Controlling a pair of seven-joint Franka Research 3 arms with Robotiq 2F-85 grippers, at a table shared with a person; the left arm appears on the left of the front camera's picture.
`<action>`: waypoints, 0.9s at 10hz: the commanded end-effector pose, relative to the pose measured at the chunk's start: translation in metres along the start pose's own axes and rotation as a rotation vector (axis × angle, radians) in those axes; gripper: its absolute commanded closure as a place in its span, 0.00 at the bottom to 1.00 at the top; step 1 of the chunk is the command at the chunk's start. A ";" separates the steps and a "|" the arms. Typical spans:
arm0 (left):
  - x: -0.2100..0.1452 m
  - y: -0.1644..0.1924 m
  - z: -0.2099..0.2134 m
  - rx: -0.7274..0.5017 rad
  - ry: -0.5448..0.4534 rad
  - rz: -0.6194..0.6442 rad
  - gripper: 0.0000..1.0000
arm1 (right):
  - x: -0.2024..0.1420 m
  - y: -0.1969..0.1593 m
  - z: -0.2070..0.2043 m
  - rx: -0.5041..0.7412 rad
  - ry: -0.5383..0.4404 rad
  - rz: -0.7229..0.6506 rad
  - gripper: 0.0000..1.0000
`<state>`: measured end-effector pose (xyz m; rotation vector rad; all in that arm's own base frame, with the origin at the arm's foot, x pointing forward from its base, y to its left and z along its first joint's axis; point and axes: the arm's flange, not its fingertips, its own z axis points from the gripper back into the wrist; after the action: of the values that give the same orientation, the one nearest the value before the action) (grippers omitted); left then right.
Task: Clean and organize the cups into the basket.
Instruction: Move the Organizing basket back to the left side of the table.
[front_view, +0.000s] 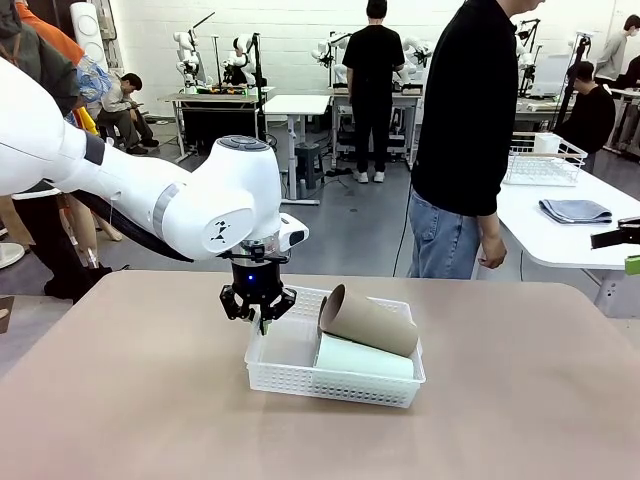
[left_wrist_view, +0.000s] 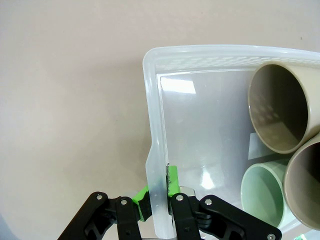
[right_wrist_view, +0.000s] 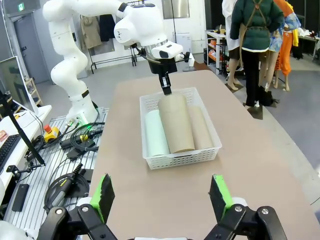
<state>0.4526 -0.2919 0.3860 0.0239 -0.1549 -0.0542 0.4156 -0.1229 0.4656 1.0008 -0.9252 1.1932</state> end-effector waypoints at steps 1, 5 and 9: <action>-0.001 -0.001 0.001 0.001 -0.001 -0.002 1.00 | 0.000 0.000 0.000 0.000 0.000 0.000 0.00; -0.001 -0.001 0.001 0.001 -0.001 -0.002 1.00 | -0.066 -0.040 0.063 -0.132 -0.165 -0.666 0.00; -0.001 -0.001 0.001 0.001 -0.001 -0.002 1.00 | -0.095 0.051 0.133 -0.173 -0.220 -0.810 0.00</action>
<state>0.4527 -0.2917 0.3858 0.0240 -0.1546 -0.0539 0.3667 -0.2737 0.4168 1.1741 -0.6542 0.3579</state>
